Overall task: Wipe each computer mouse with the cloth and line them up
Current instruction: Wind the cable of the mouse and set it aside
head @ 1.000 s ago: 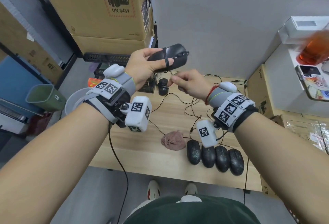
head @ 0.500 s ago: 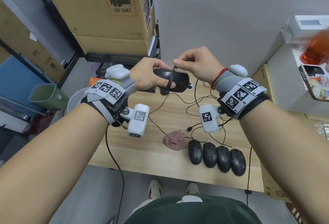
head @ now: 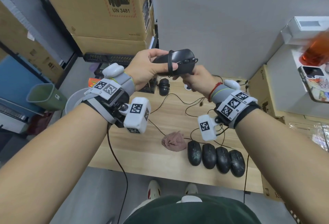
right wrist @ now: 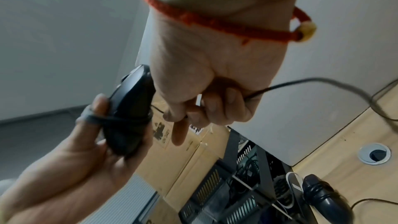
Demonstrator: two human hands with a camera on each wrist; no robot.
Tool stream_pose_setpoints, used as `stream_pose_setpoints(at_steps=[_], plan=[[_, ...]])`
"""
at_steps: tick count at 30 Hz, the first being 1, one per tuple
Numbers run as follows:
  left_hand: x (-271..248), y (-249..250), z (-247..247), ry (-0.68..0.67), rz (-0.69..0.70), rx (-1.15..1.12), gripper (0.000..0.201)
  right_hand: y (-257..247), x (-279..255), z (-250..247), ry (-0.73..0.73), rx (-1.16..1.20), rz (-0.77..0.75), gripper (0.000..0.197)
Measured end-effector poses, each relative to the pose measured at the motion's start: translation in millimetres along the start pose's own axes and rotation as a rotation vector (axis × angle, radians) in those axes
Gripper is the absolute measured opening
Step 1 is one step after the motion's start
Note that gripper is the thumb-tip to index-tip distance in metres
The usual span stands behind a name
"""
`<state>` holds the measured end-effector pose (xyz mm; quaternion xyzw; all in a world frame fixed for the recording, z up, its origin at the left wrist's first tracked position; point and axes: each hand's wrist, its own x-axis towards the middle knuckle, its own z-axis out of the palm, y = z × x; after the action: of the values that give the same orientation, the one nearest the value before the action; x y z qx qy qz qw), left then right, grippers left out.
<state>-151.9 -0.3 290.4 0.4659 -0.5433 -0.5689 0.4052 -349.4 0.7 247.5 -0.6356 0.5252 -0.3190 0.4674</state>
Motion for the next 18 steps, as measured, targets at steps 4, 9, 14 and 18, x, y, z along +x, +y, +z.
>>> stream_pose_setpoints(at_steps=[4,9,14,18], plan=[[5.7,-4.8,-0.8,0.202,-0.017,-0.009,0.042,-9.0,-6.0,15.0,-0.082,-0.224,-0.071,0.035],[13.3,-18.7,-20.0,0.352,-0.05,0.605,0.048,-30.9,-8.0,13.1,-0.138,-0.329,-0.129,0.027],[9.6,-23.5,-23.2,0.069,-0.11,0.632,0.045,-37.2,7.7,-6.6,-0.025,-0.301,-0.174,0.023],[7.5,-17.6,-16.9,-0.103,-0.111,0.532,0.044,-27.2,15.8,-10.1,-0.018,-0.265,-0.167,0.025]])
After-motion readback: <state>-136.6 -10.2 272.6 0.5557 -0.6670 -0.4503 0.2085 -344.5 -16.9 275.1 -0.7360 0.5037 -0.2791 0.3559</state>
